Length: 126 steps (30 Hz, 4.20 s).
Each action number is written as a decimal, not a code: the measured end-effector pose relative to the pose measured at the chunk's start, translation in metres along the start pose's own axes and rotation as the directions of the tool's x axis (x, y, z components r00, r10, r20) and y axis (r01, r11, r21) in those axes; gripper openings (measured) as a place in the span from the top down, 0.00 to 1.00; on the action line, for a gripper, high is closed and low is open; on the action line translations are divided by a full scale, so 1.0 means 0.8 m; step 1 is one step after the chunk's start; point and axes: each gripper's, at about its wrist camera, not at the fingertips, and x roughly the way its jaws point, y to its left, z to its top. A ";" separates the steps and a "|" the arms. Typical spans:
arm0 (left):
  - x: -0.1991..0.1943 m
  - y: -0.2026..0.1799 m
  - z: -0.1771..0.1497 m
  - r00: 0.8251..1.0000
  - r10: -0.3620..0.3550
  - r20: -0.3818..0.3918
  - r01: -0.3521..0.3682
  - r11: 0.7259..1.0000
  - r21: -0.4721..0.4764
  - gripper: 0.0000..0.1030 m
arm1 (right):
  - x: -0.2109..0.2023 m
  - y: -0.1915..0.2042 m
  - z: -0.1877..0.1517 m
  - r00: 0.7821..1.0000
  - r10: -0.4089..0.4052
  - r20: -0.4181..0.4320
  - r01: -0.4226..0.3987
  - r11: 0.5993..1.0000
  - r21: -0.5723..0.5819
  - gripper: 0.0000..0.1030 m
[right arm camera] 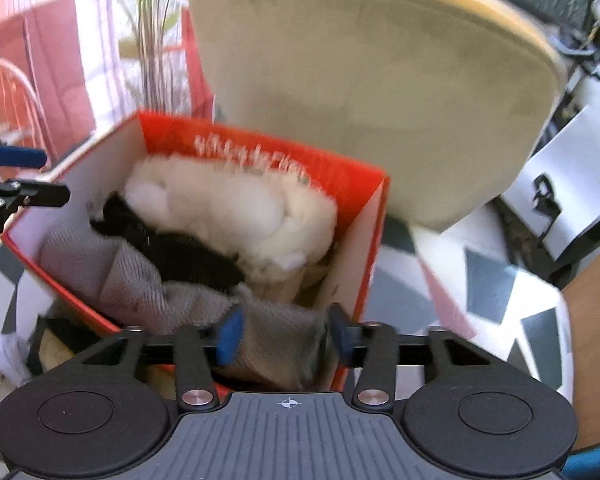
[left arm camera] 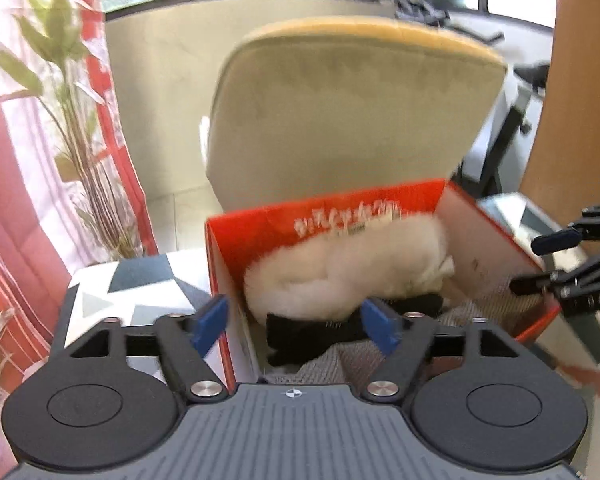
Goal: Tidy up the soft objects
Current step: 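Lower the grey towel into the red box and open both grippers, then move both grippers down to the white cloth on the table, then close both grippers on the white cloth and lift it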
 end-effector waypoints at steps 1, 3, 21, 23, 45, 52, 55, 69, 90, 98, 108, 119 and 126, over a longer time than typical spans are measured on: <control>-0.007 0.001 0.000 1.000 -0.001 0.020 0.001 1.000 -0.011 0.11 | -0.006 0.000 -0.001 1.000 -0.002 0.026 0.002 1.000 0.006 0.34; -0.020 0.001 0.000 0.998 -0.002 0.055 0.004 1.000 -0.026 0.04 | -0.021 0.003 -0.003 0.997 -0.010 0.075 0.009 1.000 0.011 0.19; -0.129 -0.020 -0.103 0.970 0.087 0.229 -0.072 0.995 -0.074 0.00 | -0.103 0.061 -0.112 0.926 0.025 0.377 -0.040 0.999 0.032 0.00; -0.136 -0.023 -0.121 0.969 0.102 0.226 -0.084 0.992 -0.091 0.00 | -0.108 0.072 -0.133 0.912 0.028 0.410 -0.047 0.998 0.034 0.00; -0.103 -0.006 -0.260 0.979 0.203 0.025 -0.187 0.937 -0.295 0.00 | -0.032 0.096 -0.282 0.938 0.012 0.347 -0.086 0.976 0.199 0.26; -0.089 -0.007 -0.270 0.981 0.190 -0.025 -0.188 0.930 -0.316 0.00 | -0.021 0.095 -0.282 0.948 0.049 0.316 -0.112 0.976 0.185 0.45; -0.086 -0.008 -0.271 0.983 0.179 -0.033 -0.180 0.931 -0.318 0.00 | -0.016 0.096 -0.281 0.954 0.077 0.290 -0.133 0.975 0.176 0.62; -0.082 0.008 -0.266 0.992 0.118 -0.038 -0.123 0.895 -0.428 0.21 | -0.013 0.094 -0.281 0.953 0.117 0.279 -0.170 0.970 0.174 0.73; -0.035 0.052 -0.255 0.999 -0.019 -0.027 -0.008 0.656 -0.754 0.39 | -0.009 0.102 -0.279 0.959 0.120 0.258 -0.158 0.979 0.132 0.74; -0.040 0.050 -0.254 1.000 -0.003 0.027 0.021 0.716 -0.698 0.84 | -0.008 0.102 -0.279 0.960 0.120 0.254 -0.157 0.979 0.132 0.74; -0.119 0.021 -0.252 0.979 0.043 0.198 0.071 0.842 -0.534 0.86 | -0.023 0.107 -0.281 0.949 0.120 0.291 -0.156 0.982 0.106 0.75; -0.116 0.023 -0.257 0.984 0.036 0.175 0.072 0.817 -0.572 0.86 | -0.058 0.097 -0.280 0.924 0.125 0.362 -0.189 0.971 0.146 0.79; -0.116 0.025 -0.262 0.984 0.029 0.175 0.078 0.818 -0.569 0.86 | -0.058 0.094 -0.282 0.925 0.122 0.360 -0.194 0.965 0.174 0.79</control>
